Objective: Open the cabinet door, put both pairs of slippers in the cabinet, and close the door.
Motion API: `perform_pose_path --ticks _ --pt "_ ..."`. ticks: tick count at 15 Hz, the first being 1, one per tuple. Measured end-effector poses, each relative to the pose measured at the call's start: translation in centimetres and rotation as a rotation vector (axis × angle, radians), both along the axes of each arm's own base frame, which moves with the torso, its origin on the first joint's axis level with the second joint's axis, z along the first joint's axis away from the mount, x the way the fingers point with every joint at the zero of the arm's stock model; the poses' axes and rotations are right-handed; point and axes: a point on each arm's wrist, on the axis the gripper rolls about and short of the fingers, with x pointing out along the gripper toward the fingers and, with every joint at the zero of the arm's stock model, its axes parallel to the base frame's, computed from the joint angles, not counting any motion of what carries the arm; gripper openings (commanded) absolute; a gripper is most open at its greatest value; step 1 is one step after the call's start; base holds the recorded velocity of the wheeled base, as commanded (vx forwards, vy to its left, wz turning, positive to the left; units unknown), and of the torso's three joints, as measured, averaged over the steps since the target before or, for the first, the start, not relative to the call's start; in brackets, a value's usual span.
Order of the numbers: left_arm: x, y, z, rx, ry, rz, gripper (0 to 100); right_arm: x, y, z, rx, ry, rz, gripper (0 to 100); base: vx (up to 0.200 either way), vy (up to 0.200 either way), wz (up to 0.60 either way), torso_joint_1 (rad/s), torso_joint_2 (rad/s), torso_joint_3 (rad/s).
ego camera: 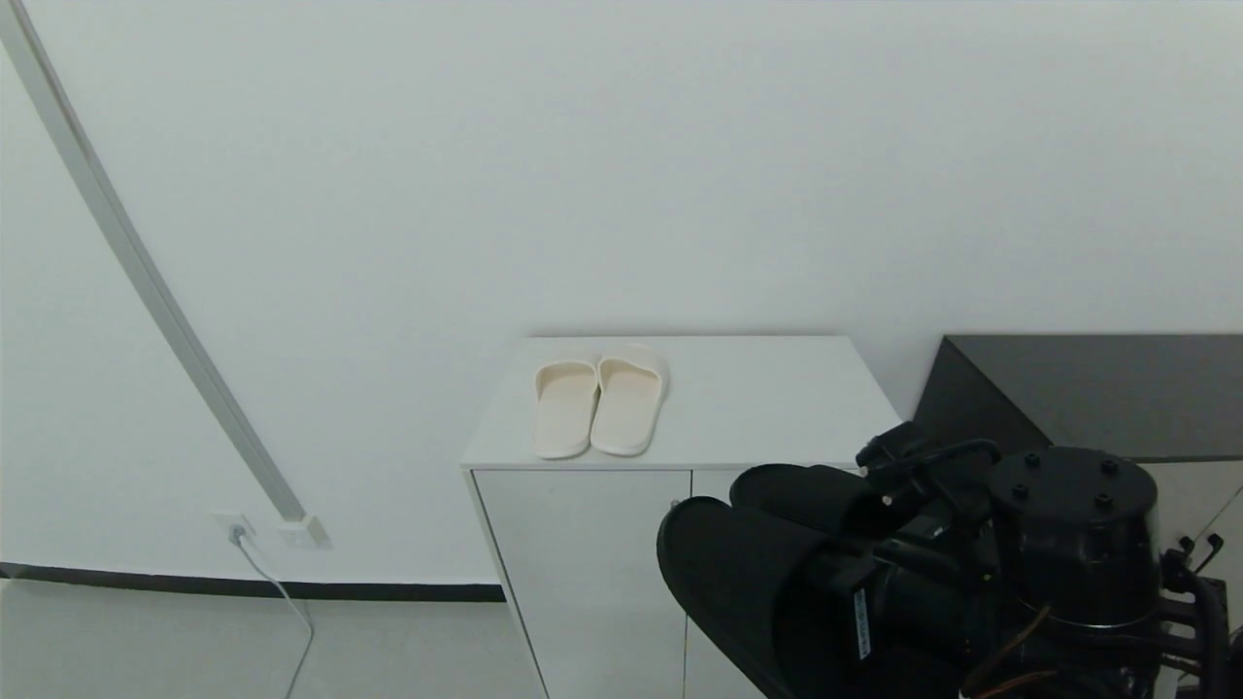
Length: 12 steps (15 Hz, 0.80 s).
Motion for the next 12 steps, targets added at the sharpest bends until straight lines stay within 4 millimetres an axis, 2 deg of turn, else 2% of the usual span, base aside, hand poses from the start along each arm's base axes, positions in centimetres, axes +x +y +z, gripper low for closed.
perform_pose_path --ticks 1,2,4,12 --pt "0.00 0.00 0.00 0.000 0.000 0.000 0 -0.04 -0.05 -0.08 -0.002 0.002 0.000 0 0.000 0.000 0.00 0.000 0.00 0.000" --pt "0.00 0.00 0.00 0.000 0.000 -0.001 100 -0.08 -0.09 -0.17 -0.005 0.004 0.000 0 0.000 0.000 0.00 0.000 0.00 0.000" --pt "0.00 0.00 0.00 0.000 0.000 -0.001 100 -0.11 -0.11 -0.23 -0.007 0.006 0.001 0 0.000 0.000 0.00 -0.057 0.14 0.067" --pt "0.00 0.00 0.00 0.000 0.000 -0.001 100 -0.21 -0.19 -0.45 -0.013 0.012 0.002 0 0.000 0.000 0.00 -0.158 0.34 0.182"
